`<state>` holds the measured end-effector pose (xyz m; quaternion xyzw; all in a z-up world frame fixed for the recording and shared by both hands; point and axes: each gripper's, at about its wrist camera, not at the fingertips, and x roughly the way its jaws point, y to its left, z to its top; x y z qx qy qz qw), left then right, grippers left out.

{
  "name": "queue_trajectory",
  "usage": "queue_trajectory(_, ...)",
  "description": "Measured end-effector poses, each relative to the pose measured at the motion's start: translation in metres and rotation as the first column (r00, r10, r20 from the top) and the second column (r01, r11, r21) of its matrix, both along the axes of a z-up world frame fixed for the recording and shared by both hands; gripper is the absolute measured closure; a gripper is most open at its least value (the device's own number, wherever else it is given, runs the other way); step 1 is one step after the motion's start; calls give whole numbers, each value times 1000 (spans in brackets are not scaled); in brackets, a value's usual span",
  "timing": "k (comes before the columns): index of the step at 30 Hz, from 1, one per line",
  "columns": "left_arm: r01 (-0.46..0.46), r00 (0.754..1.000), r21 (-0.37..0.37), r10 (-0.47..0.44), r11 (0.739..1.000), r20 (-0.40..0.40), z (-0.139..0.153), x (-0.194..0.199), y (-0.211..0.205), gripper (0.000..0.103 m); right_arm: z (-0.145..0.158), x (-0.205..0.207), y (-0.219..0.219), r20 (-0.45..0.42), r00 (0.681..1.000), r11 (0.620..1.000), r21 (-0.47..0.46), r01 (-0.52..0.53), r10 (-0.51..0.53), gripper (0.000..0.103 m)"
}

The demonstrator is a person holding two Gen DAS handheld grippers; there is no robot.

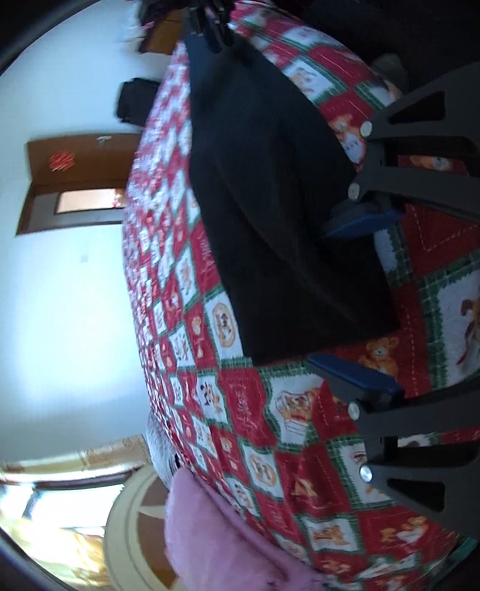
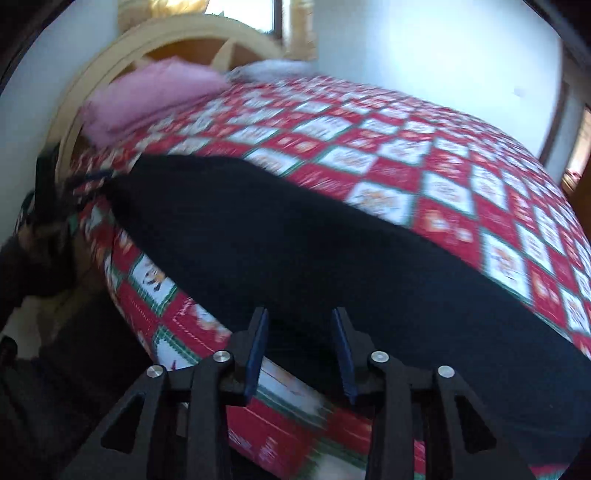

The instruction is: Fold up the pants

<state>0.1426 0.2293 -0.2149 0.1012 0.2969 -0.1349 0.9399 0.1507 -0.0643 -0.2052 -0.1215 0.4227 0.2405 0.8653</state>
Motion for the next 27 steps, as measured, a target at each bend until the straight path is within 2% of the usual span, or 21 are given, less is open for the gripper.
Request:
queue_trajectory(5,40,999,-9,-40,999,-22,1,2,-1,78,-20,13,21,-8,999,998,-50,-41,41,63)
queue_trajectory(7,44,999,14,-43,999,-14,3,3,-4,80,-26,14,29,17,998,992,-116,-51,53,63)
queue_trajectory(8,54,998,17,-53,998,-18,4,3,-6,87,-28,14,31,26,998,989,-139,-58,62,63)
queue_trajectory(9,62,998,19,-62,998,-20,4,4,-8,89,-28,12,36,47,996,984,-166,-66,75,64)
queue_trajectory(10,64,998,40,-63,997,-12,6,5,-9,89,-27,11,37,53,995,982,-175,-71,82,77)
queue_trajectory(12,75,997,48,-75,996,4,11,5,-8,90,-22,7,40,62,993,979,-182,-90,103,97)
queue_trajectory(14,84,996,32,-85,996,26,18,3,-2,90,-12,1,41,103,988,976,-198,-90,112,99)
queue_trajectory(17,99,994,20,-100,995,50,23,0,5,90,4,-8,39,124,986,982,-168,-90,112,100)
queue_trajectory(21,130,991,18,-130,991,21,7,-1,8,90,-8,-17,40,87,987,976,-182,-116,133,100)
queue_trajectory(23,116,993,28,-116,993,-4,-6,1,9,83,-27,-16,42,51,989,968,-216,-127,142,100)
queue_trajectory(25,92,996,7,-92,996,7,-9,0,14,71,-36,-13,42,22,990,970,-207,-129,136,98)
queue_trajectory(27,55,998,20,-55,998,20,-7,-3,20,45,-32,-11,41,14,992,975,-188,-121,126,97)
